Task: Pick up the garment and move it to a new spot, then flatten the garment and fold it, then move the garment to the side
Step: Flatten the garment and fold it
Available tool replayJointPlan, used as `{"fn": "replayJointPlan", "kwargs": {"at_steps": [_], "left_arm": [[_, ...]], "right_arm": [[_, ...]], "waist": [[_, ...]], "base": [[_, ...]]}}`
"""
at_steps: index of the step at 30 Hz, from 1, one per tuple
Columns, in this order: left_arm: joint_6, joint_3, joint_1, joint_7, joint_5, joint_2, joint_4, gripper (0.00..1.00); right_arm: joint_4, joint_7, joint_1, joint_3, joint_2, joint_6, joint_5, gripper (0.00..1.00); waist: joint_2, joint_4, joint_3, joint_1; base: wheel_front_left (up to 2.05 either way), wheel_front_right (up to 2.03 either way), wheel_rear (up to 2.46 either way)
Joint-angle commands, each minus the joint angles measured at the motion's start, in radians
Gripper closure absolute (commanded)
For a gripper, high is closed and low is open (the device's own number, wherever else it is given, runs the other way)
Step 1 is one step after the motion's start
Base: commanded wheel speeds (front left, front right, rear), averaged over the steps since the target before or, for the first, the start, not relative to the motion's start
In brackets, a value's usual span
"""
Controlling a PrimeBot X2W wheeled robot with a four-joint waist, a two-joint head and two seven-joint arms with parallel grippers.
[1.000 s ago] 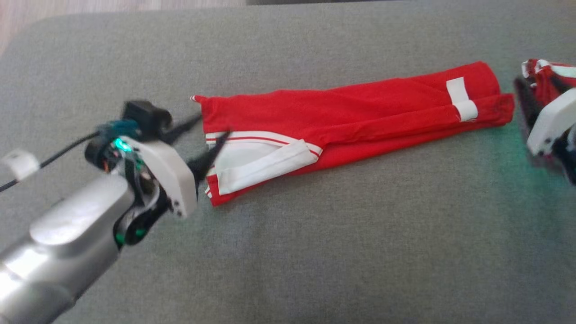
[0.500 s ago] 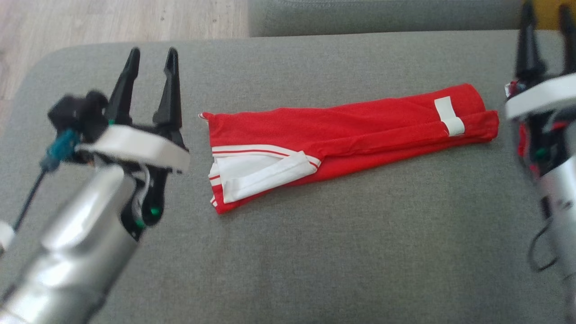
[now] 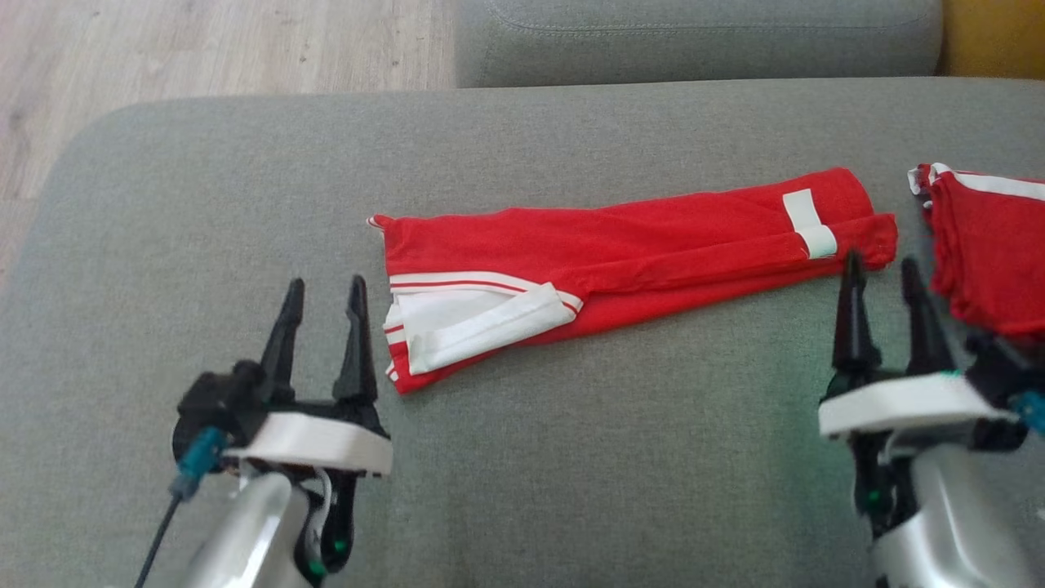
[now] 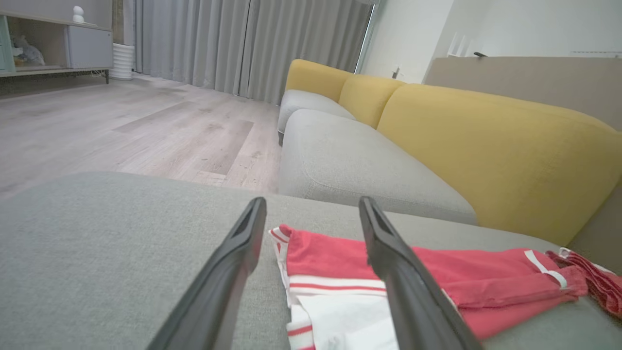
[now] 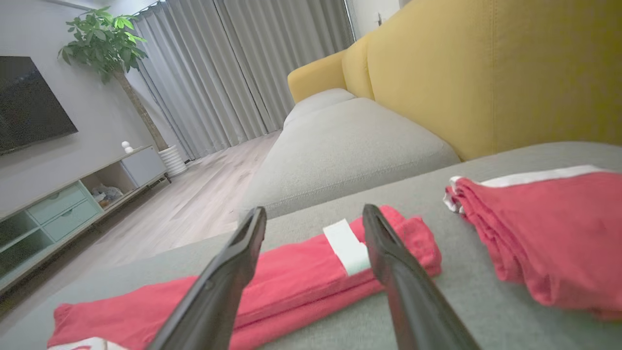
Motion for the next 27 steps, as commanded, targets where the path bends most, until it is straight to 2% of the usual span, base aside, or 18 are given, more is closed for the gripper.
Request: {"fn": "replayJointPlan", "kwargs": {"at_steps": [1, 7, 11, 17, 27], "left_arm": [[-0.022, 0.063, -0.02, -0.008, 0.046, -0.007, -0.017, 0.0], [-0.086, 0.16, 0.013, -0.008, 0.127, -0.069, -0.007, 0.0], [-0.13, 0.188, 0.008, -0.008, 0.175, -0.094, 0.005, 0.0], [-0.162, 0.214, -0.021, -0.008, 0.211, -0.119, 0.018, 0.0], [-0.203, 0.248, -0.091, -0.008, 0.254, -0.15, 0.014, 0.0]], "right_arm": [[-0.049, -0.011, -0.006, 0.044, 0.004, -0.001, 0.036, 0.0], [-0.081, -0.011, 0.028, 0.065, 0.004, -0.001, 0.032, 0.0], [-0.085, -0.011, 0.02, 0.05, 0.004, -0.001, 0.022, 0.0], [-0.068, -0.011, -0.027, 0.03, 0.004, -0.001, -0.049, 0.0], [0.175, 0.099, -0.293, -0.244, 0.004, -0.001, -0.221, 0.0]], "waist": [[-0.0001, -0.001, -0.002, 0.0001], [-0.0001, -0.004, 0.001, 0.0001], [-0.0001, 0.002, 0.015, 0.0001], [-0.0001, 0.016, 0.06, 0.0001], [-0.0001, 0.068, 0.18, 0.0001]], "base": [[0.0, 0.0, 0.0], [0.0, 0.0, 0.0], [0.0, 0.0, 0.0], [0.0, 0.0, 0.0], [0.0, 0.0, 0.0]]}}
